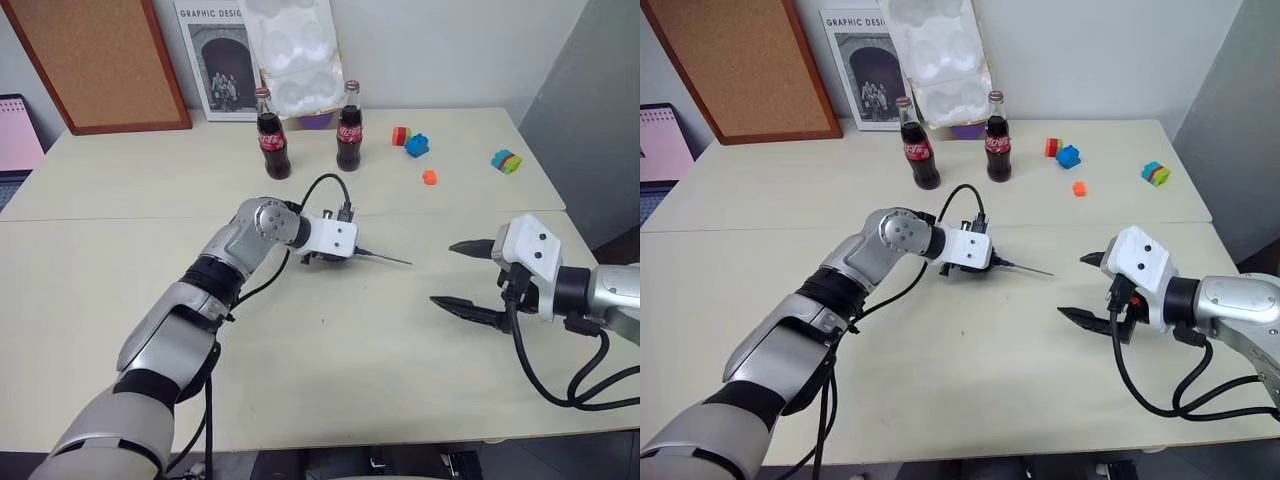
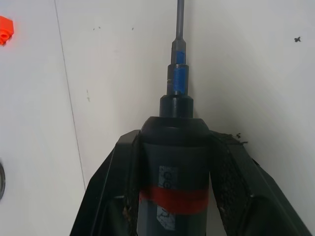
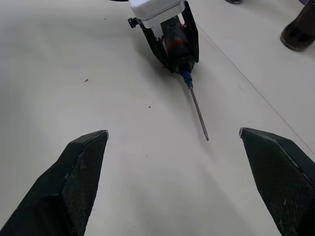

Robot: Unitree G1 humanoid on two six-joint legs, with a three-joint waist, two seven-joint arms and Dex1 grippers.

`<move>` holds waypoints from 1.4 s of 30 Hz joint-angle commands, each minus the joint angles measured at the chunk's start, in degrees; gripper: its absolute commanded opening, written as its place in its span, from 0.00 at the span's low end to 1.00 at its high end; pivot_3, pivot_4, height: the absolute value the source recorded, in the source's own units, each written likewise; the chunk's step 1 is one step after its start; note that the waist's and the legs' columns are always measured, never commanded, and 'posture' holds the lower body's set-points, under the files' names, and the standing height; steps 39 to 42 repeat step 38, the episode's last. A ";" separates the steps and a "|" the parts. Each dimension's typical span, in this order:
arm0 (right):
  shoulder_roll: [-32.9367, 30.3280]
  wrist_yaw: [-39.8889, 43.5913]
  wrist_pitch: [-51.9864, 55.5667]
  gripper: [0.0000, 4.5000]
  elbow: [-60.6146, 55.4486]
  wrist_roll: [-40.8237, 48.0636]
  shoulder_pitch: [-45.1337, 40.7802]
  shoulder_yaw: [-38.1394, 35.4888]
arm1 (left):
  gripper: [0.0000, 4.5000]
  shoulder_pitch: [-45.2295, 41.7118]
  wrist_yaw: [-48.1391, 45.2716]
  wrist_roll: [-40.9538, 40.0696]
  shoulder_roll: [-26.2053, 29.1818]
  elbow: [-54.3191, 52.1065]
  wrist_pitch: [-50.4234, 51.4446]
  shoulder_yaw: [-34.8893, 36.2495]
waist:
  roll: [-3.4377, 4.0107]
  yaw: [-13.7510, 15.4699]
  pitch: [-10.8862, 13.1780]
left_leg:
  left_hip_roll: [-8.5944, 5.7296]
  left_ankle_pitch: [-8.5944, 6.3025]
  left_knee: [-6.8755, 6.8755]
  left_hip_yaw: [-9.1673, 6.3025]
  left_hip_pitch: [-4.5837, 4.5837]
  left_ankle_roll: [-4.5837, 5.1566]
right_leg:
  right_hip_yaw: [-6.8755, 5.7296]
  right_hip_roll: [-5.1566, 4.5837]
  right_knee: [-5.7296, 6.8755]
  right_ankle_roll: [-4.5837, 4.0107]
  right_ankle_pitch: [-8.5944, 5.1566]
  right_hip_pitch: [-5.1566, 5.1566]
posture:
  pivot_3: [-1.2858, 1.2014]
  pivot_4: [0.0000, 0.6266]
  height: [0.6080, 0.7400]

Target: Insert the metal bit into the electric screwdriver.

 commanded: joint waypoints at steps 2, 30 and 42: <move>-0.34 0.23 -1.27 1.00 0.02 -1.24 -1.09 0.37 | 0.57 2.23 -2.82 0.32 -0.03 1.20 0.32 -0.28 | 0.00 0.00 0.00 | -0.04 0.00 0.01 0.04 0.01 0.00 | 0.02 0.00 0.00 0.00 0.00 0.00 | 0.52 0.24 1.00; -3.14 7.89 -7.13 1.00 3.10 -4.41 7.09 -8.36 | 1.00 27.12 -15.75 -26.86 27.39 -43.81 36.88 30.58 | -0.03 0.54 0.01 | 0.11 0.01 0.16 -0.40 0.01 -0.02 | -0.12 -0.39 0.84 -0.18 -0.14 -0.33 | 0.52 0.24 1.00; -3.13 10.94 -9.35 1.00 6.08 -4.07 7.28 -9.99 | 1.00 42.54 -14.03 -32.45 33.88 -51.11 42.07 40.91 | -0.09 0.94 0.04 | 0.00 0.02 0.30 -0.37 0.22 -0.01 | -0.17 -0.52 0.90 -0.13 -0.07 -0.14 | 0.52 0.24 1.00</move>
